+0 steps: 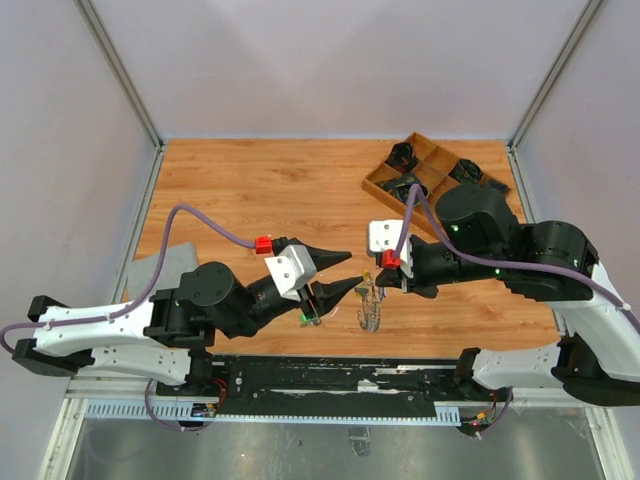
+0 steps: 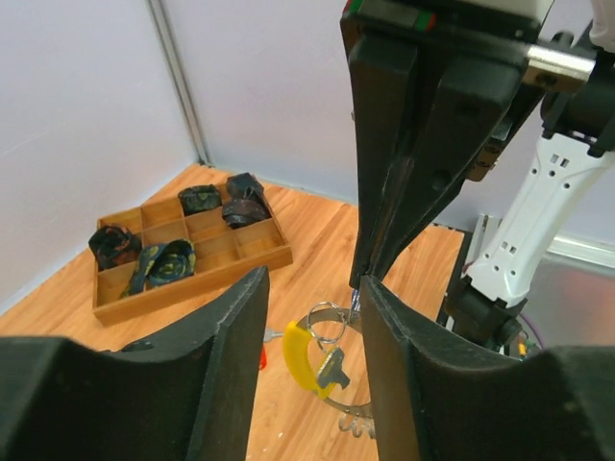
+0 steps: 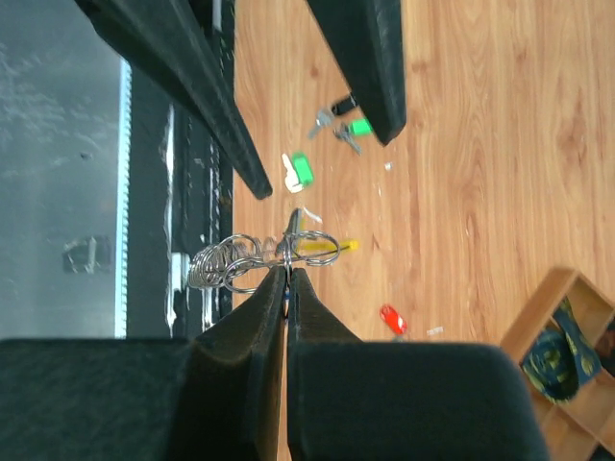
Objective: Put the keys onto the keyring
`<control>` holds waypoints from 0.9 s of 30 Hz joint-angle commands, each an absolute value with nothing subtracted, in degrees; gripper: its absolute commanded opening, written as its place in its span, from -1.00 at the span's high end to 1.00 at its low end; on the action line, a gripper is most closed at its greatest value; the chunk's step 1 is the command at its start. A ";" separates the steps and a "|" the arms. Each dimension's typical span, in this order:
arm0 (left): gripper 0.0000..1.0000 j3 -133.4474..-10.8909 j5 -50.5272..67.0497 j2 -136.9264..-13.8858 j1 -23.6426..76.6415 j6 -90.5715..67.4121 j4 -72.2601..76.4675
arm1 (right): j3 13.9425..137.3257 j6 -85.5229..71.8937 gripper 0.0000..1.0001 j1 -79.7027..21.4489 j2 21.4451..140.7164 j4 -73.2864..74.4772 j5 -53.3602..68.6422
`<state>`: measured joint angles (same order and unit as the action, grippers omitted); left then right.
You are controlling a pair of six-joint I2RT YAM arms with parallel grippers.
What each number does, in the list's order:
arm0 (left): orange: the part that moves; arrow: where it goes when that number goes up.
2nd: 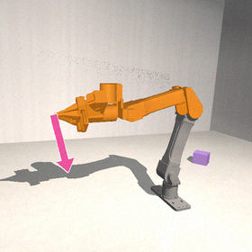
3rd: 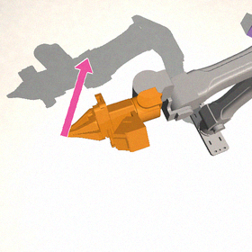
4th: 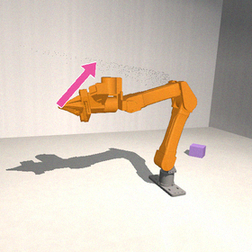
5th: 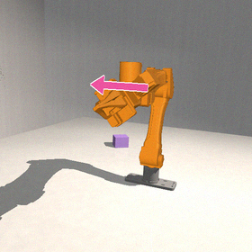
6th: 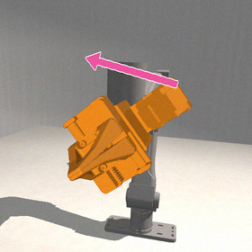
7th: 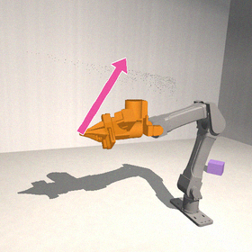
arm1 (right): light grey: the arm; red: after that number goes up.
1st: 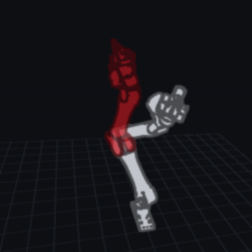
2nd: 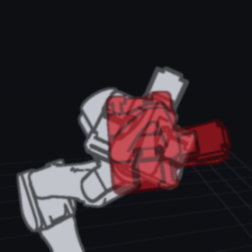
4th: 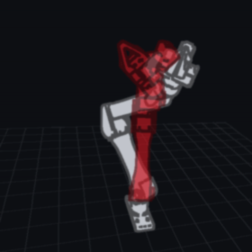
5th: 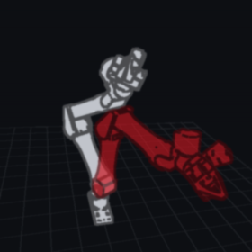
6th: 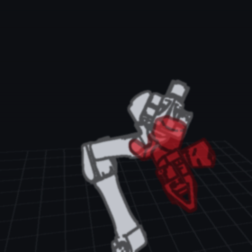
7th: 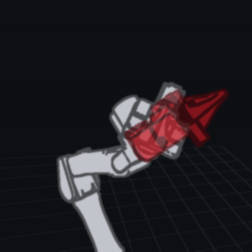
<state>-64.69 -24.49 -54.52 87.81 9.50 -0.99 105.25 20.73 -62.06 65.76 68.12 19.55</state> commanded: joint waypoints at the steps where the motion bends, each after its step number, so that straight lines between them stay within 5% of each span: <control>1: 0.09 -63.21 -17.38 -52.74 85.81 7.88 0.23 | 108.89 22.69 0.99 -65.27 67.76 76.32 8.34; 6: 0.31 -62.46 -15.08 -53.38 85.69 8.87 -0.82 | 109.99 22.69 0.99 -65.48 68.18 76.00 8.63; 14: 0.37 -64.45 -12.71 -57.03 85.44 9.33 -3.03 | 110.99 22.69 0.99 -65.48 68.67 74.26 13.87; 27: 0.17 -64.57 -13.36 -57.52 84.68 9.15 -2.07 | 108.72 22.69 0.99 -65.48 66.09 70.66 19.21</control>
<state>-62.96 -13.78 -57.60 85.12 8.95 -3.49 109.10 22.00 -64.88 66.35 72.47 16.43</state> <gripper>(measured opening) 0.415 0.014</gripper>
